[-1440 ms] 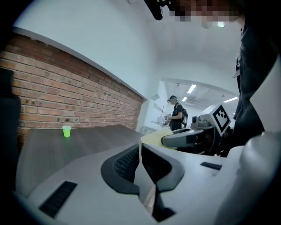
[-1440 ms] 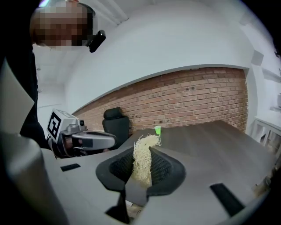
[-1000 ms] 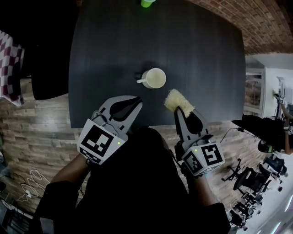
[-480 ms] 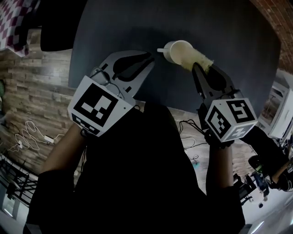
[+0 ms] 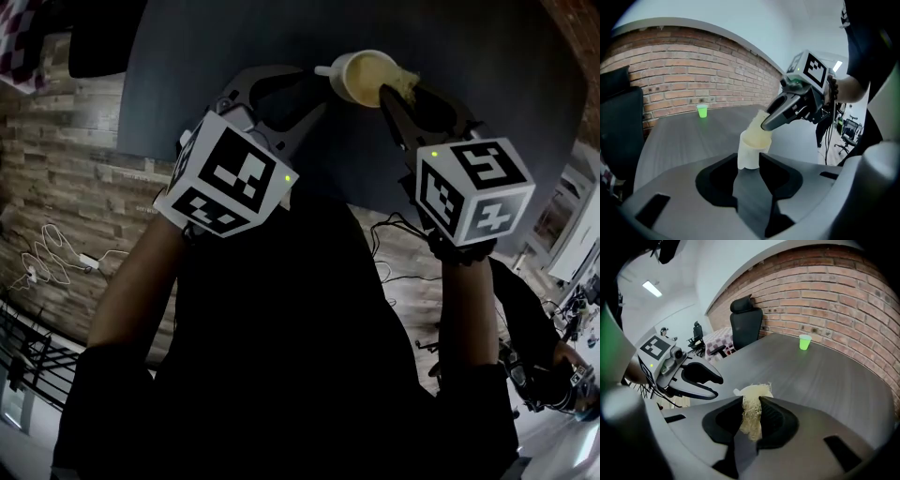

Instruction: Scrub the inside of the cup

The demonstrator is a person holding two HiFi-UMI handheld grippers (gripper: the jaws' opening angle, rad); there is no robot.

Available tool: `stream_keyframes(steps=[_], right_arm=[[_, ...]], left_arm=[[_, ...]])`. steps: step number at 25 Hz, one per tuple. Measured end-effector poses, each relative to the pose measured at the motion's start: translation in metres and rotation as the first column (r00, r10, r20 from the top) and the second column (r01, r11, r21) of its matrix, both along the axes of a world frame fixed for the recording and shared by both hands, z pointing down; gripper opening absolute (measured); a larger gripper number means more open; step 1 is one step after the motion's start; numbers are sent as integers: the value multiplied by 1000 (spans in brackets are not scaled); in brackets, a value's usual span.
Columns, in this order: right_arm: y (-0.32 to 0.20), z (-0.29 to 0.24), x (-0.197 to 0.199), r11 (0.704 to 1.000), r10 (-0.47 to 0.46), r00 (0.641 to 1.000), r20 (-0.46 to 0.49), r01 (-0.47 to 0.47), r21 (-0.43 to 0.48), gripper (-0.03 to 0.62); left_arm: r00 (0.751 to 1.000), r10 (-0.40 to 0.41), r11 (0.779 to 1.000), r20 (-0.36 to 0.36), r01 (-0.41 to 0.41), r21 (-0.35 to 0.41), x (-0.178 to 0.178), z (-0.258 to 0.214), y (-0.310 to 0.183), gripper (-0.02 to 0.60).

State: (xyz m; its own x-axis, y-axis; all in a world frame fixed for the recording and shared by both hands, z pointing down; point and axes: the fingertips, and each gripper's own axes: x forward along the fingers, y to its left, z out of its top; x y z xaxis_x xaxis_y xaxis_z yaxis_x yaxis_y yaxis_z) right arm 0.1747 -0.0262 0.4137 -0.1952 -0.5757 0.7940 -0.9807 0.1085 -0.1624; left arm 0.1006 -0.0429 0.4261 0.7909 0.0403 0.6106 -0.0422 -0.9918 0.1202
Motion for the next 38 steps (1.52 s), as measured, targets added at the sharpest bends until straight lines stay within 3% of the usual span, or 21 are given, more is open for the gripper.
stream_keyframes(steps=[5,15,18,21,25,27,32,35,38], right_arm=[[-15,26,1,994,-62,998,-29,59,-90,83],[-30,70,-16,942,-268,956,-117,235,-240,83],[-27,70,-15,938,-272,960,-74,247,-241,83],[-26,59,-12,950,-226,974,8,223,-221,83],[-28,23,-10,975,-159,976,151,180,-131,83],[-25,-4,-5,983,-153,974,166,168,-80,83],[-34,-61,16,969,-247,969,-13,248,26,83],[-29,-33,21,946,-322,942,-96,317,-67,83],[-27,7,8,899,-425,898,-117,404,-168,83]], left_arm=[[996,67,997,62,-70,38,14,39,-6,170],[991,114,992,67,-117,55,34,61,-22,163],[990,119,990,73,-124,71,43,60,-20,108],[988,130,987,86,-137,88,47,57,-23,99],[985,145,983,94,-155,100,48,57,-28,97],[984,149,983,95,-158,97,50,60,-26,97],[984,148,985,96,-155,78,53,63,-31,98],[986,140,987,94,-147,67,53,64,-32,98],[985,141,987,94,-147,62,56,63,-34,97]])
